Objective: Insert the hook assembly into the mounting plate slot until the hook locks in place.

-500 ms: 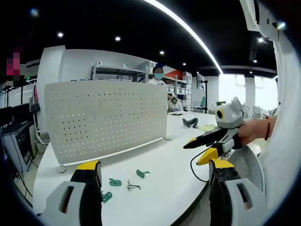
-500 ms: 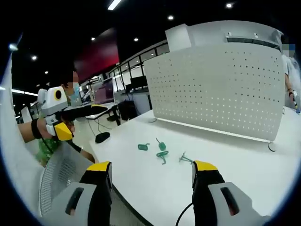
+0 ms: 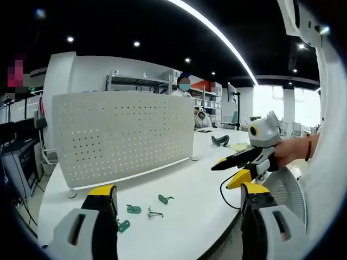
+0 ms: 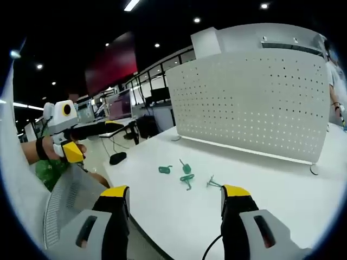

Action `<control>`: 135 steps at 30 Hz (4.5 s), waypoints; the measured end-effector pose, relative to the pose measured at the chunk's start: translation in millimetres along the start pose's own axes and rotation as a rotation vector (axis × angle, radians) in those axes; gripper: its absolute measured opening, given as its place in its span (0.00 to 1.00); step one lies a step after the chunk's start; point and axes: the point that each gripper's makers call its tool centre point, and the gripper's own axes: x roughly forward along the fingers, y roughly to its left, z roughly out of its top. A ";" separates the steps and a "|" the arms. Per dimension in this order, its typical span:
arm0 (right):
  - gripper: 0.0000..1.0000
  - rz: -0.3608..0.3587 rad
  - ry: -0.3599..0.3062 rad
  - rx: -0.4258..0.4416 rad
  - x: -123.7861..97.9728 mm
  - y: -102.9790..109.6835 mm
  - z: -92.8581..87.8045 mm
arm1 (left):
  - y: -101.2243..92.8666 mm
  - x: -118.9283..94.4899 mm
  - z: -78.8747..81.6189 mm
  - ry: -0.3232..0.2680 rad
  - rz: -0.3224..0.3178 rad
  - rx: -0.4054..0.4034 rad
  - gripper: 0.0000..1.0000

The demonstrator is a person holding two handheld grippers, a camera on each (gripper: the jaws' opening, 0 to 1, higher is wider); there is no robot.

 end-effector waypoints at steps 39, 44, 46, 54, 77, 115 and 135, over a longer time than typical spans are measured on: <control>0.62 0.047 0.069 -0.002 27.8 -19.4 -8.6 | 25.5 11.5 -33.8 0.036 0.000 -0.027 0.96; 0.62 0.054 0.081 -0.008 32.7 -21.0 -10.3 | 25.0 15.4 -35.1 0.045 -0.008 -0.028 0.96; 0.62 0.056 0.089 -0.008 34.6 -21.7 -11.2 | 24.2 16.5 -35.1 0.045 -0.011 -0.030 0.95; 0.60 0.060 0.102 -0.011 41.8 -26.7 -13.3 | 24.5 18.8 -37.4 0.058 -0.017 -0.037 0.94; 0.59 0.050 0.187 -0.006 69.0 -40.7 -35.9 | 30.0 16.5 -42.3 0.053 0.006 -0.049 0.94; 0.49 0.072 0.313 -0.062 123.3 -70.4 -60.7 | 32.3 22.2 -48.4 0.134 -0.020 -0.003 0.93; 0.41 0.094 0.367 -0.082 147.4 -80.9 -68.1 | 28.9 21.9 -60.2 0.166 -0.045 -0.025 0.92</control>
